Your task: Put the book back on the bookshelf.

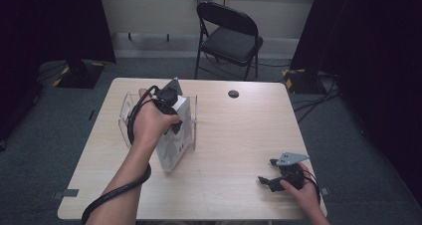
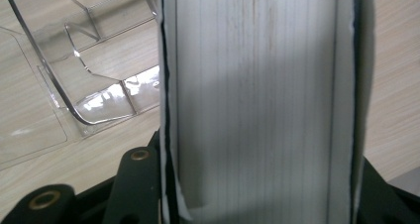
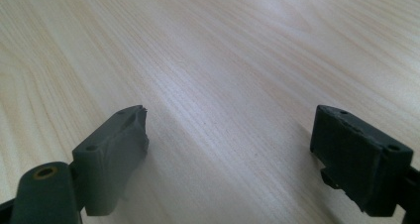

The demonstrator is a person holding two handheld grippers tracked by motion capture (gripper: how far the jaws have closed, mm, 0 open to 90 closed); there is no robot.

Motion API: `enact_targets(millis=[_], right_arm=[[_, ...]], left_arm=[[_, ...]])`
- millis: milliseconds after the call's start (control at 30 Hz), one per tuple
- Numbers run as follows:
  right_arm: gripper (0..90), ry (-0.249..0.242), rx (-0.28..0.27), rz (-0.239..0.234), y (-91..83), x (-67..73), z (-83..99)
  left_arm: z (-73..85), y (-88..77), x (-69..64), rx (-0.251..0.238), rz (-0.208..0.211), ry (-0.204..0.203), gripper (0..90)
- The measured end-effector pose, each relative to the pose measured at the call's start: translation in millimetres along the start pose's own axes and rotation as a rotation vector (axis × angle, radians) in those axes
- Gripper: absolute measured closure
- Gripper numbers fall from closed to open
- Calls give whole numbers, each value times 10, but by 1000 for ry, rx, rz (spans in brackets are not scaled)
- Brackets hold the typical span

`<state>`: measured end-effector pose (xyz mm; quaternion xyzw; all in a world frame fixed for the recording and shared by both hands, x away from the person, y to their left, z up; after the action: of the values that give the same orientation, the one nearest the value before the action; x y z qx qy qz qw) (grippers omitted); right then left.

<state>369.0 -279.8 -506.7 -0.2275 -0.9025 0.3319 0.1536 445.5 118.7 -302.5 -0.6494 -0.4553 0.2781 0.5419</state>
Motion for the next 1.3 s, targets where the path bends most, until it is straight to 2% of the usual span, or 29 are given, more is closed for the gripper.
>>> enact_targets(millis=[33,67,133,167,267,367,767,933,1167,1300], right_arm=[[137,0,1,-1,0,0,0],[137,0,2,3,-2,1,0],[137,-2,1,0,-1,0,0],[137,-1,0,1,0,0,0],[137,0,2,1,-2,1,0],[137,-1,1,-1,0,0,0],[137,1,0,0,0,1,0],[137,1,2,3,-2,1,-1],[137,2,-1,0,0,1,0],[137,0,2,2,-2,0,0]], left_arm=[[0,1,-18,3,-1,-35,532],[-4,6,-15,1,4,-40,532],[-5,6,-29,8,5,-85,532],[-11,6,-31,11,3,-91,532],[-26,4,-21,9,-19,-98,532],[-37,6,1,11,0,-110,531],[-106,7,-13,13,-23,-140,532],[-143,16,-15,17,-25,-136,532],[-187,48,-16,16,-18,-166,532],[-210,62,-15,8,-31,-174,532]])
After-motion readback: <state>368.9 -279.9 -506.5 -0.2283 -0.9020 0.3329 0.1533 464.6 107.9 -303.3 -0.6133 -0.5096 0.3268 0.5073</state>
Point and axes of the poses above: each handheld gripper's, and its own axes: y roughly forward along the jaws, z roughly out of its underside, x roughly to its left, the point moved 1 cm from there along y, roughly forward along the jaws, and after that the axes turned 11 degrees about -z, right-handed, at the moved point
